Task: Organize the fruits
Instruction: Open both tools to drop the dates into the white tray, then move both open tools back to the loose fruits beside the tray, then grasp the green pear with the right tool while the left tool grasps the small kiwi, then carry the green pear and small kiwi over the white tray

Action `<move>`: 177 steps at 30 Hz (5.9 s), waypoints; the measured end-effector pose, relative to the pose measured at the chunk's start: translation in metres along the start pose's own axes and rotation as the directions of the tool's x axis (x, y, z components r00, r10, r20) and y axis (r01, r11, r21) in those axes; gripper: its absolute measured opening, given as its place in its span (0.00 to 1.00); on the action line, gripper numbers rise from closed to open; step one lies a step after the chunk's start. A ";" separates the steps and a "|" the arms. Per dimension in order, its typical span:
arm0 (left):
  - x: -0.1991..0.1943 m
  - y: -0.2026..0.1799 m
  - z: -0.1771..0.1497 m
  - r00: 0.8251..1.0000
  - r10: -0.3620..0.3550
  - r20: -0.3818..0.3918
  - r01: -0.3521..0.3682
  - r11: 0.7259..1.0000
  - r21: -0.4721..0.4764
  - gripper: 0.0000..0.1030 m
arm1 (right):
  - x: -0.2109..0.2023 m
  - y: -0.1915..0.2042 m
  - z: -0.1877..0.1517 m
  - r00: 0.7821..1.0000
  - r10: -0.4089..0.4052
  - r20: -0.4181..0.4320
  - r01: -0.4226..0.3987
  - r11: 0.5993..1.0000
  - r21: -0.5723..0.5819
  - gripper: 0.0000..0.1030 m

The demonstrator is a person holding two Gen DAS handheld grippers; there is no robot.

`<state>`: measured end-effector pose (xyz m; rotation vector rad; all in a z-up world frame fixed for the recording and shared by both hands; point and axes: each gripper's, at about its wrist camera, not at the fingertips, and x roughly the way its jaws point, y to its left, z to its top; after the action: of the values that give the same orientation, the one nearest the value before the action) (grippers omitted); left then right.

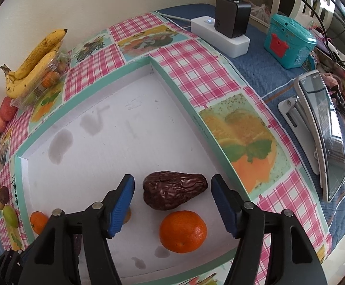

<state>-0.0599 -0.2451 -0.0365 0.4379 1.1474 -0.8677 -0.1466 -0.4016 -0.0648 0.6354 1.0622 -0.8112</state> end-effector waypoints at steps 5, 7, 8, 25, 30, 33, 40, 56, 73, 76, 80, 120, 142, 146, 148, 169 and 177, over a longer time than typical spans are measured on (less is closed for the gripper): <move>-0.010 0.030 0.004 0.999 0.040 0.023 -0.037 0.993 -0.116 0.58 | -0.006 0.004 0.002 0.999 0.009 0.032 -0.008 1.000 -0.020 0.69; -0.014 0.044 0.004 0.997 0.065 0.035 -0.058 0.984 -0.167 0.60 | -0.008 0.006 0.003 0.999 0.013 0.041 -0.011 1.000 -0.027 0.78; -0.015 0.051 0.004 0.997 0.074 0.038 -0.066 0.979 -0.192 0.60 | -0.008 0.007 0.003 0.999 0.012 0.044 -0.011 0.999 -0.032 0.79; -0.020 0.131 -0.008 0.970 0.240 -0.048 -0.236 0.866 -0.442 0.94 | -0.015 0.031 -0.001 0.996 0.037 0.076 -0.026 0.990 -0.138 0.81; -0.020 0.133 -0.008 0.962 0.268 -0.052 -0.263 0.863 -0.431 0.97 | -0.020 0.039 -0.001 0.995 0.060 0.083 -0.046 0.987 -0.155 0.88; -0.021 0.134 -0.008 0.959 0.279 -0.051 -0.274 0.863 -0.425 0.97 | -0.019 0.046 -0.003 0.996 0.055 0.077 -0.041 0.982 -0.182 0.88; -0.027 0.147 -0.010 0.949 0.310 -0.048 -0.298 0.844 -0.446 0.98 | -0.025 0.060 -0.007 0.992 0.084 0.092 -0.062 0.973 -0.222 0.88; -0.051 0.236 -0.033 0.923 0.376 -0.078 -0.350 0.739 -0.575 0.99 | -0.031 0.104 -0.024 0.990 0.116 0.076 -0.088 0.948 -0.306 0.88; -0.085 0.302 -0.061 0.913 0.403 -0.064 -0.340 0.663 -0.667 0.99 | -0.041 0.179 -0.055 0.970 0.241 0.019 -0.220 0.912 -0.347 0.88; -0.090 0.309 -0.063 0.911 0.408 -0.056 -0.337 0.659 -0.672 0.99 | -0.041 0.192 -0.060 0.968 0.250 0.013 -0.228 0.903 -0.365 0.88; -0.097 0.314 -0.064 0.909 0.416 -0.031 -0.328 0.668 -0.668 0.99 | -0.040 0.207 -0.067 0.969 0.246 0.012 -0.222 0.893 -0.391 0.88; -0.070 0.364 -0.035 0.961 0.236 0.142 -0.069 0.704 -0.707 0.91 | -0.042 0.322 -0.057 0.947 0.320 0.002 -0.261 0.776 -0.574 0.87; -0.007 0.346 -0.038 0.998 0.059 0.038 -0.018 0.733 -0.680 0.52 | 0.021 0.338 -0.106 0.974 0.148 -0.171 -0.225 0.726 -0.650 0.69; -0.005 0.347 -0.038 0.998 0.036 0.052 0.010 0.721 -0.693 0.37 | 0.021 0.337 -0.108 0.975 0.146 -0.168 -0.221 0.720 -0.657 0.62; -0.005 0.346 -0.038 0.998 0.032 0.051 0.012 0.721 -0.693 0.31 | 0.020 0.337 -0.109 0.975 0.146 -0.167 -0.221 0.718 -0.660 0.61; -0.048 0.328 -0.027 0.994 0.070 0.089 0.007 0.748 -0.664 0.28 | -0.013 0.326 -0.107 0.963 0.219 -0.155 -0.266 0.706 -0.656 0.39; -0.073 0.312 -0.024 0.987 0.098 0.126 0.007 0.765 -0.644 0.28 | -0.036 0.306 -0.089 0.962 0.244 -0.126 -0.268 0.738 -0.619 0.39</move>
<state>0.1590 -0.0116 -0.0161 -0.1734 1.2054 -0.4037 0.0519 -0.1510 -0.0426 0.2037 1.1648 -0.1612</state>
